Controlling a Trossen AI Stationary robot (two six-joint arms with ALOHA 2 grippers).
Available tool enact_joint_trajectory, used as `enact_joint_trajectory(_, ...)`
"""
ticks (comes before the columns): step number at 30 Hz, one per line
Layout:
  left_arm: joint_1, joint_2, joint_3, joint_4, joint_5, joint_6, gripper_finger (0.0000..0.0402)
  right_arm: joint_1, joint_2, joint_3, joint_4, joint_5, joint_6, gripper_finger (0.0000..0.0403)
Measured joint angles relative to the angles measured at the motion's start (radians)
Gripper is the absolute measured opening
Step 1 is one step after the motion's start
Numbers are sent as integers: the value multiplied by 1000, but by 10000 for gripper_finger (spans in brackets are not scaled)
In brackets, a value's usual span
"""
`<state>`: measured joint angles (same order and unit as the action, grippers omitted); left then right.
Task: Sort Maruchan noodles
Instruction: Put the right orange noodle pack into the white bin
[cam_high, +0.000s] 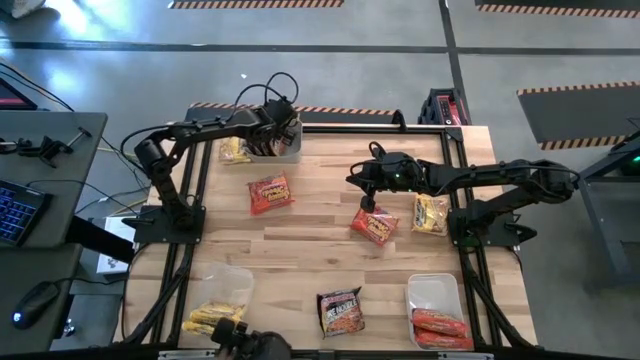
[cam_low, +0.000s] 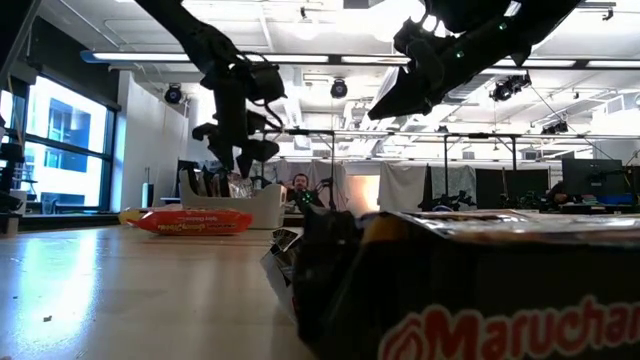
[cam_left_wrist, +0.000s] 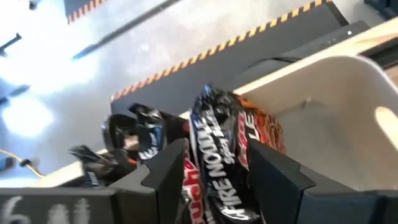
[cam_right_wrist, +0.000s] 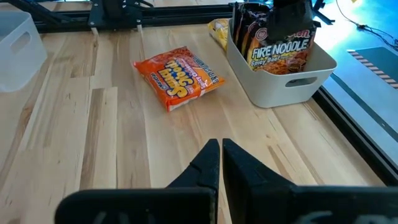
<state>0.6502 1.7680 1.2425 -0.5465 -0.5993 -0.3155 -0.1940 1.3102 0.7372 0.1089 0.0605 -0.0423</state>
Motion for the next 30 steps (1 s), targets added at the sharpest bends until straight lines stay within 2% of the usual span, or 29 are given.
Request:
enact_joint_trajectory(7, -70, -83, -9, -10, -60, 6, 147, 0, 0, 0, 35, 0, -8, 0)
enact_joint_trajectory(13, -181, -199, -135, 111, -109, 25, 112, 0, 0, 0, 66, 2, -20, 0)
enact_joint_trajectory(22, -308, -414, -491, 530, 212, 112, 74, 21, 31, 1, 135, 94, -51, 0)
enact_joint_trajectory(30, -402, -610, -734, 838, 377, 155, 69, 29, 218, 1, 366, 94, -40, 0)
